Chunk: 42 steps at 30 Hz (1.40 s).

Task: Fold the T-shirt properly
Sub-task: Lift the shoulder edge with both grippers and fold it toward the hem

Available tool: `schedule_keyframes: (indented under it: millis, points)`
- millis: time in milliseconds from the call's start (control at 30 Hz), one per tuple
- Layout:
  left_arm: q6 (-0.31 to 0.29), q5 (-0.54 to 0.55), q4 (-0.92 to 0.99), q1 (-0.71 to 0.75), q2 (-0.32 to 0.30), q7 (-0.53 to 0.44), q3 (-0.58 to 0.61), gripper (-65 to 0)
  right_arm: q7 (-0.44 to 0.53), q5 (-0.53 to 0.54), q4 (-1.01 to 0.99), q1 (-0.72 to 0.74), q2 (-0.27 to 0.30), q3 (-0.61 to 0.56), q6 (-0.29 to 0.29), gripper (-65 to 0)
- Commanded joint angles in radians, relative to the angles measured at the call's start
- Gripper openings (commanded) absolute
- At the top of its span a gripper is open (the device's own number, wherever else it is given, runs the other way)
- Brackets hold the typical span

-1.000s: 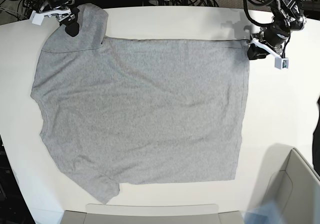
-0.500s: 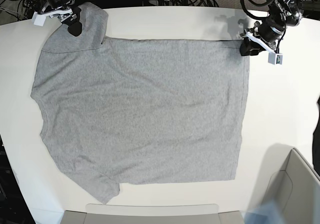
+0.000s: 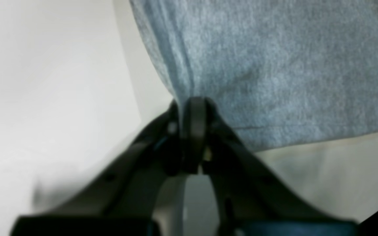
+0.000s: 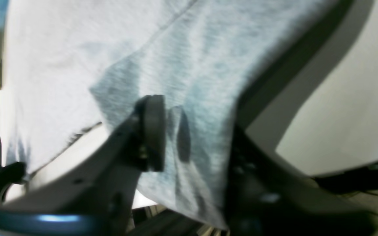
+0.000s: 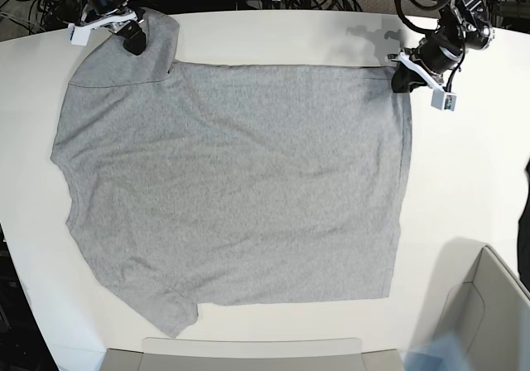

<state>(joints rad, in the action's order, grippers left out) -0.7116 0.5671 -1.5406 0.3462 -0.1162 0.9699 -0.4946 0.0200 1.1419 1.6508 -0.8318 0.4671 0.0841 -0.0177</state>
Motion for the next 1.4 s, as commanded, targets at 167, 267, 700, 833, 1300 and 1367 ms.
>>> schedule_keyframes:
  millis: [167,267,700,833,1300,1367]
  points:
    - [0.014,-0.091,-0.064,0.063,0.003,0.123,-0.005,-65.0,-0.004,-0.003,0.021,-0.036,0.026,0.003,-0.005,-65.0]
    - [0.014,-0.091,-0.150,0.092,0.010,0.123,-0.082,-65.0,-0.001,-0.004,0.059,-0.063,0.028,0.021,-0.005,-65.0]
    - [0.014,-0.092,-0.208,0.101,0.003,0.133,-0.192,-65.0,-0.013,-0.006,0.190,-0.160,-0.006,0.256,0.002,-65.0]
    - [0.014,-0.092,-0.208,0.096,0.003,0.136,-0.192,-65.0,-0.082,-0.006,0.193,-0.131,-0.005,0.303,0.002,-65.0]
    - [0.023,-0.092,-0.332,-0.049,0.003,0.260,-0.191,-65.0,-0.530,-0.107,0.228,0.184,-0.014,0.421,0.003,-65.0]
    - [0.045,-0.092,-0.332,-0.085,0.002,0.278,-0.191,-65.0,-0.595,-0.162,0.228,0.239,-0.034,0.421,0.003,-65.0]
